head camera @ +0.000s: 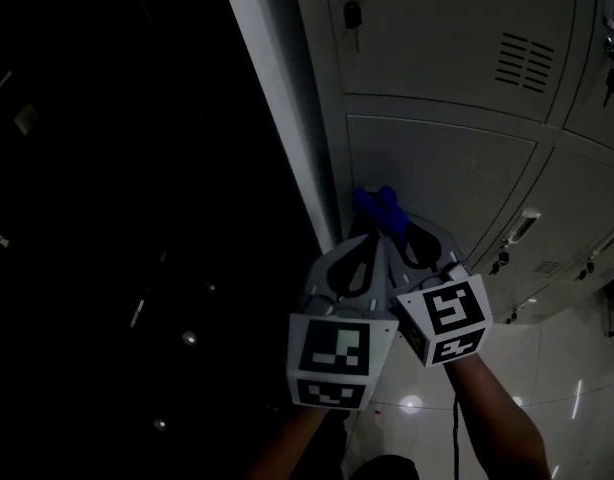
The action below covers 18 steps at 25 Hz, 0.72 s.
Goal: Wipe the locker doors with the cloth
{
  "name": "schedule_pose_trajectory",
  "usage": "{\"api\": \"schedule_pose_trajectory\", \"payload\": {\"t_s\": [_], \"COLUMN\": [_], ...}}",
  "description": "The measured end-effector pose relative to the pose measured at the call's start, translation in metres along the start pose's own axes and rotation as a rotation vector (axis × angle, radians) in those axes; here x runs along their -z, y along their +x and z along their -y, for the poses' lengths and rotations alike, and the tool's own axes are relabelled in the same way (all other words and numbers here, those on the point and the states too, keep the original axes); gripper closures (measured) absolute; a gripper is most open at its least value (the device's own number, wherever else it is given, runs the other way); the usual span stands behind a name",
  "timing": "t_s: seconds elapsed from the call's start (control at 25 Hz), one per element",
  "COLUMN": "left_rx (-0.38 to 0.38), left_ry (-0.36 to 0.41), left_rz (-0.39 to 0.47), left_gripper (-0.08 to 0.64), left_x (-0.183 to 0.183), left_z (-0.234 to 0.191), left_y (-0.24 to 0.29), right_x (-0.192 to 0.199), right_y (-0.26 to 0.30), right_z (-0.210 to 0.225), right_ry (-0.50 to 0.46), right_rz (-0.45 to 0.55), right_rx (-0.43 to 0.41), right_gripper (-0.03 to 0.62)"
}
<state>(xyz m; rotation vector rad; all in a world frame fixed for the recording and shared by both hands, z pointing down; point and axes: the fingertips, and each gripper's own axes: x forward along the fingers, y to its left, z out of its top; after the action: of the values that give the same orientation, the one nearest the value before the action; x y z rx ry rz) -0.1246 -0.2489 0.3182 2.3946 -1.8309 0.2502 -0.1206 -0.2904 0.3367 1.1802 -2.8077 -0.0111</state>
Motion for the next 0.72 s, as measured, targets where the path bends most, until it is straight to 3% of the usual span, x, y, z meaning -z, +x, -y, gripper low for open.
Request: {"api": "schedule_pose_trajectory", "payload": {"t_s": [0.44,0.72], "left_rx": [-0.008,0.014], "left_ry": [-0.005,0.005], "left_rz": [-0.011,-0.016], "left_gripper": [0.557,0.557], "left_x": [0.031,0.037], "left_z": [-0.014,-0.006], "left_y": [0.017,0.028], "right_x": [0.027,0.031], "right_y": [0.021,-0.009], "right_z": [0.004,0.04], "right_ry": [-0.02,-0.013], "right_rz": [0.005,0.016], "right_rx": [0.009,0.093], "right_gripper": [0.535,0.535]}}
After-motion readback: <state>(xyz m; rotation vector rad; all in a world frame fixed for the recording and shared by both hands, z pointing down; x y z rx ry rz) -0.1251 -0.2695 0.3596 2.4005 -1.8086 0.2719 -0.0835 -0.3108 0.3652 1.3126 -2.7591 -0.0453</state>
